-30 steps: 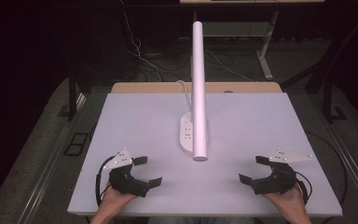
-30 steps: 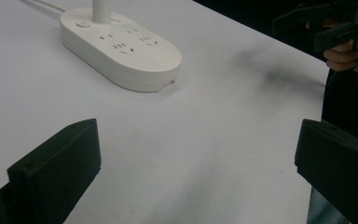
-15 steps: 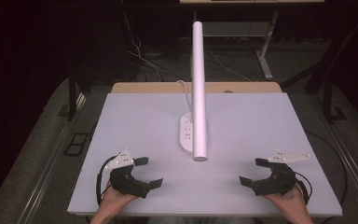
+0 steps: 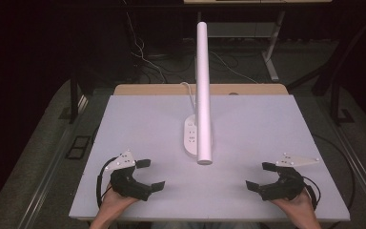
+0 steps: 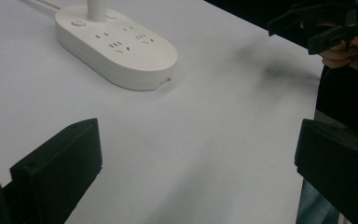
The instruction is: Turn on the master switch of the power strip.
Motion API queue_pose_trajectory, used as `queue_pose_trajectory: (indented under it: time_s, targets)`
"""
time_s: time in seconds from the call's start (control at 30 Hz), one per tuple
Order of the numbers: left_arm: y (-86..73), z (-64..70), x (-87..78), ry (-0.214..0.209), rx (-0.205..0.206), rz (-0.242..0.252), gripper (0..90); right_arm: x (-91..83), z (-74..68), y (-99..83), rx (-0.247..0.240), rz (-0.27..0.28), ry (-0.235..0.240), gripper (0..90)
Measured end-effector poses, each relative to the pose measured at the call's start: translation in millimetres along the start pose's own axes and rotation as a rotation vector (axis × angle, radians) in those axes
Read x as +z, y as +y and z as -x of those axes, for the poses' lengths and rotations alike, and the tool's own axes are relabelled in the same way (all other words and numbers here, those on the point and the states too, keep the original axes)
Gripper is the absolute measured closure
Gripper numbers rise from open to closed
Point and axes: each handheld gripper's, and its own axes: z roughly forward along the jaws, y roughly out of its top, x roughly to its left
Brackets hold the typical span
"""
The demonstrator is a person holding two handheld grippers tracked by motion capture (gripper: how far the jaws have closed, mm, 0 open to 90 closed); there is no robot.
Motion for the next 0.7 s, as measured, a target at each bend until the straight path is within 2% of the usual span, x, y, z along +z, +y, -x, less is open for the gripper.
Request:
queue_pose_trajectory:
  time_s: [0.7]
  targets:
    - [19.4,-15.8,-0.5,0.000,-0.039,-0.031,0.2,-1.2,1.8,0.1,-0.001,0.002,-0.009,0.3]
